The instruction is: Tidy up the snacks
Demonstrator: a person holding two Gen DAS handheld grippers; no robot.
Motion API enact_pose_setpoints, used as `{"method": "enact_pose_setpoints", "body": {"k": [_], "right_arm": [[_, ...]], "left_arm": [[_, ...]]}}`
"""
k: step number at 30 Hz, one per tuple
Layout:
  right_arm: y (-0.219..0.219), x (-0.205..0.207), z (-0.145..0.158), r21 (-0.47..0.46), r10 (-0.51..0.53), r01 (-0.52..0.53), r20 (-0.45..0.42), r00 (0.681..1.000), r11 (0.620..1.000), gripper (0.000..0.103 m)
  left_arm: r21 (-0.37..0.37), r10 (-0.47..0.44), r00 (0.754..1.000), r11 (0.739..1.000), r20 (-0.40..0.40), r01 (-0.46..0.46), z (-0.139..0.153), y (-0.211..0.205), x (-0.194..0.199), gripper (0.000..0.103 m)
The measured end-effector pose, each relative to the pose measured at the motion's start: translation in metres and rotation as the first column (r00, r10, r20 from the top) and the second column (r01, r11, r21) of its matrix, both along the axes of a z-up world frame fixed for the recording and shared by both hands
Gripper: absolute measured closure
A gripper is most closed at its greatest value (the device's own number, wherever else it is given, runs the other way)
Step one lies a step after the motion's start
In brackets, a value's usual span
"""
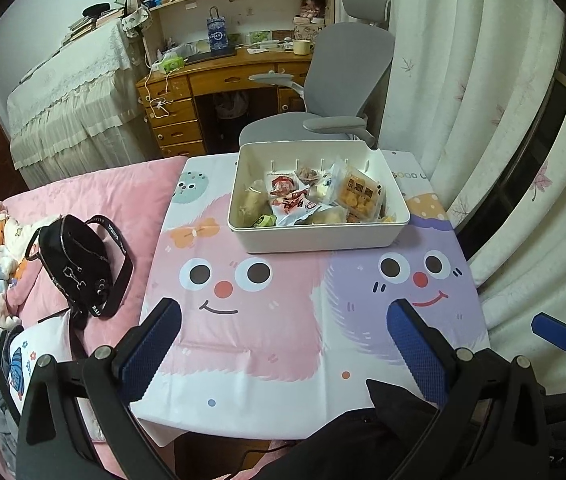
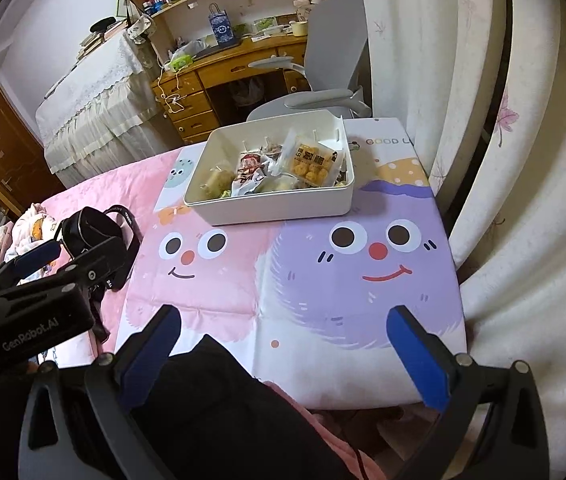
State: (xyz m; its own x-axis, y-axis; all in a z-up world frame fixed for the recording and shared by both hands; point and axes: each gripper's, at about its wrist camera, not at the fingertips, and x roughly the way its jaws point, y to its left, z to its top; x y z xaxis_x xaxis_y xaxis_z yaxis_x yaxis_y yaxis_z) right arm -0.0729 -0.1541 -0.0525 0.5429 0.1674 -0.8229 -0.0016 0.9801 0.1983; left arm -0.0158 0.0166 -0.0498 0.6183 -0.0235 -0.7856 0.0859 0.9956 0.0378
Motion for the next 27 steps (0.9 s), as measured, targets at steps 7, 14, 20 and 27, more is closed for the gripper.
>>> {"method": "enact_pose_setpoints", "body": {"k": [7,14,20,27], "right_arm": [[0.001,0.008,-0.003,-0.013,0.001,-0.001,-0.02,1.0,1.0,0.0],[0.002,0.011,-0.003,-0.018,0.005,-0.006,-0.023,1.0,1.0,0.0],[0.004,0.012,-0.003,-0.019,0.011,-0.011,-0.025,1.0,1.0,0.0],[0.004,0.02,-0.006,-0.021,0.031,-0.031,-0.033,0.999,0.999,0.0]], "left_arm": [[-0.003,0.0,1.0,1.0,0.002,0.0,0.0,-0.001,0.004,0.001],[-0.003,-0.001,1.0,1.0,0.003,0.001,0.001,-0.001,0.006,0.001],[-0.004,0.004,1.0,1.0,-0.002,-0.004,0.002,-0.002,0.01,0.001],[-0.007,0.025,1.0,1.0,-0.006,-0.025,0.0,-0.002,0.016,0.001]]}}
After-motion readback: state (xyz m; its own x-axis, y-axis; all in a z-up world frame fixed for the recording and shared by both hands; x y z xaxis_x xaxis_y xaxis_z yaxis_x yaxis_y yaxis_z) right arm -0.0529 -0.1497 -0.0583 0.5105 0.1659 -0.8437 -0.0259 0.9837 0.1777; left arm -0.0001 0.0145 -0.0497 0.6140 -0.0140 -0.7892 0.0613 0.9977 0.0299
